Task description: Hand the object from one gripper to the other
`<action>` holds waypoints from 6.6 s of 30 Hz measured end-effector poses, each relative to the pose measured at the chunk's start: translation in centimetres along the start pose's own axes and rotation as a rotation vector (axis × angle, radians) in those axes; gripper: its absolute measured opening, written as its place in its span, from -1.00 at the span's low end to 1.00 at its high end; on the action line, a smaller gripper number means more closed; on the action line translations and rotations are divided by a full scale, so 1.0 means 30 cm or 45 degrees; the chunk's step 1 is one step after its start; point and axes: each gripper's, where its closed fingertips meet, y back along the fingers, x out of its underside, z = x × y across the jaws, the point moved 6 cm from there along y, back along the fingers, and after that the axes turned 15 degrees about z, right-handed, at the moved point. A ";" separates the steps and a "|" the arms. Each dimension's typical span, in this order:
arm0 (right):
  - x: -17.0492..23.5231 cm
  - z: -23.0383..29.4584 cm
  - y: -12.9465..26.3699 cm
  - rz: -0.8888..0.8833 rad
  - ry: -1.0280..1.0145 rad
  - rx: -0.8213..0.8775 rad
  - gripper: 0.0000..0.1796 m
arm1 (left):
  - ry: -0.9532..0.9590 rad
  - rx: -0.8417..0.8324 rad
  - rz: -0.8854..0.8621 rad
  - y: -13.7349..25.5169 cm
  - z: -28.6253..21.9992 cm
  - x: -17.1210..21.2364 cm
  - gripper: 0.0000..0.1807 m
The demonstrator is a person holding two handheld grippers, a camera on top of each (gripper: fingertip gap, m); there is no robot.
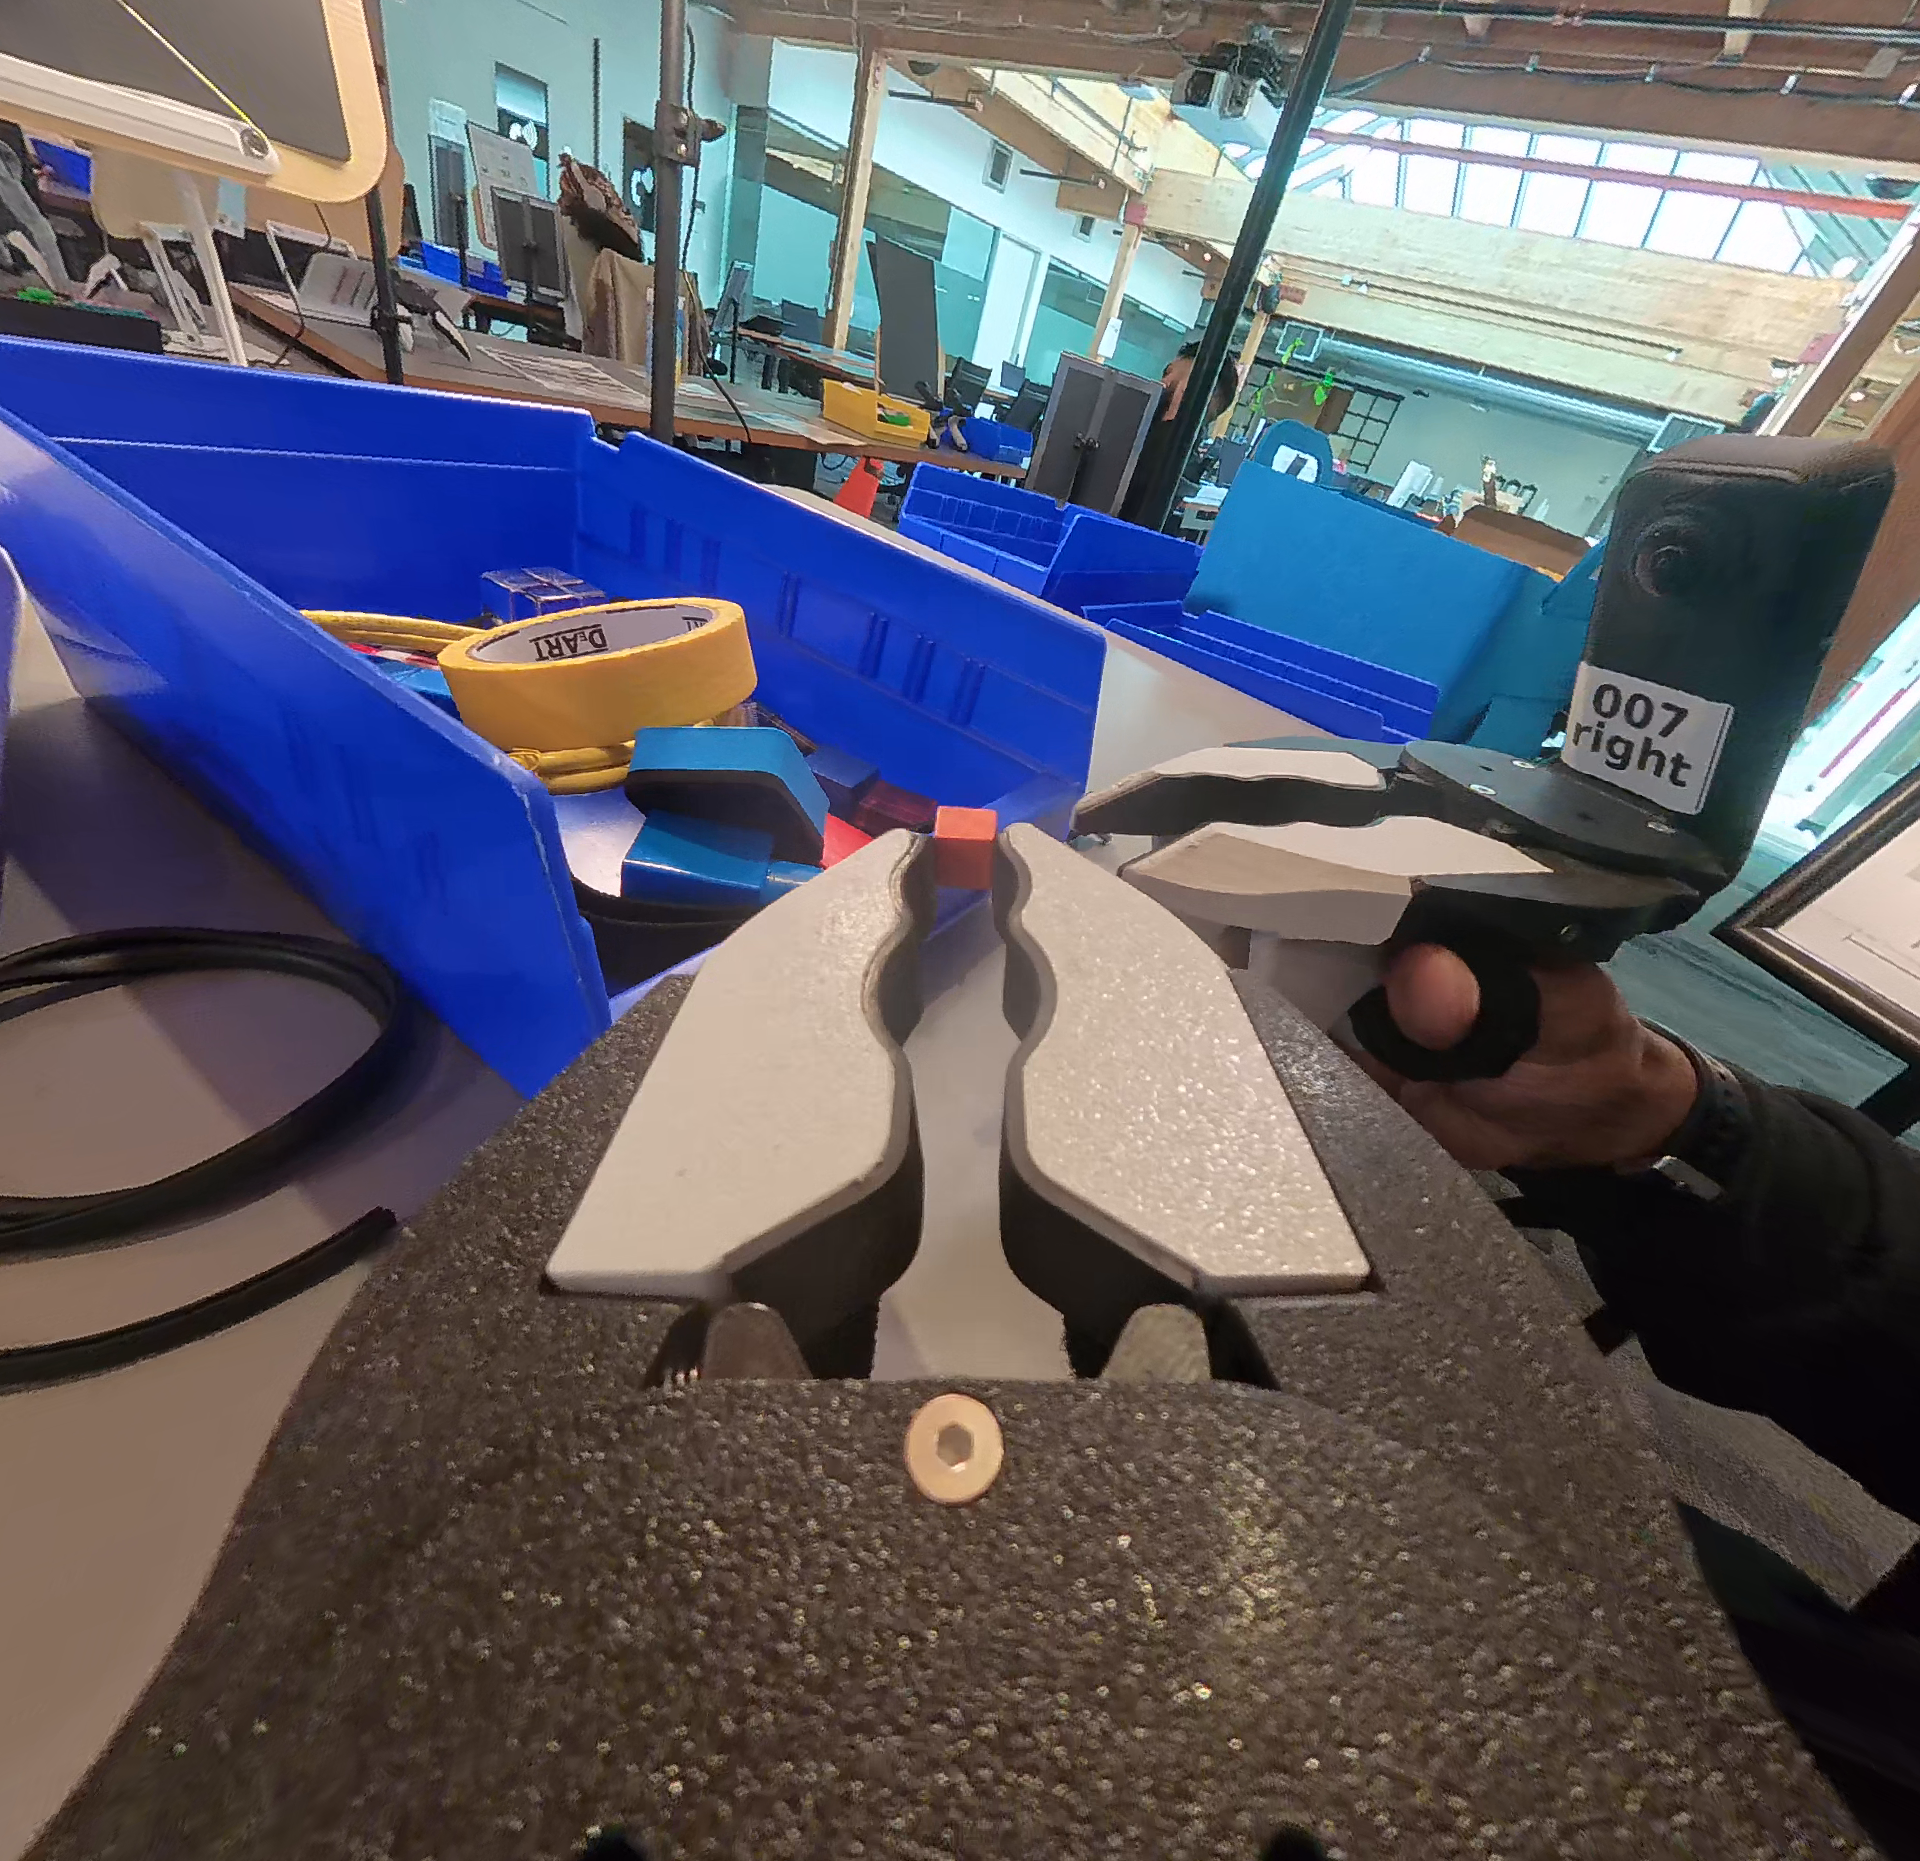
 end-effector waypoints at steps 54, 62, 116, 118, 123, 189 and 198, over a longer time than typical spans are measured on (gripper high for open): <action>0.049 -0.083 0.206 -0.152 -0.029 0.196 -0.69 | -0.017 0.264 -0.046 -0.168 -0.154 -0.050 -0.88; 0.078 -0.108 0.253 -0.181 -0.059 0.229 -0.69 | -0.019 0.333 0.013 -0.238 -0.179 -0.052 -0.88; -0.049 -0.016 0.058 -0.172 -0.162 -0.009 -0.70 | 0.102 -0.084 -0.241 0.118 0.019 -0.009 -0.88; -0.046 -0.023 0.066 -0.163 -0.174 -0.003 -0.70 | 0.109 -0.082 -0.260 0.120 0.031 -0.017 -0.88; -0.039 -0.043 0.070 -0.155 -0.195 0.003 -0.70 | 0.136 -0.067 -0.296 0.114 0.051 -0.011 -0.88; 0.021 0.047 0.127 -0.311 -0.150 0.069 -0.68 | 0.047 -0.051 -0.179 -0.020 -0.117 0.028 -0.88; 0.057 0.104 0.113 -0.285 -0.126 0.019 -0.66 | 0.074 -0.105 -0.175 0.032 -0.124 0.096 -0.88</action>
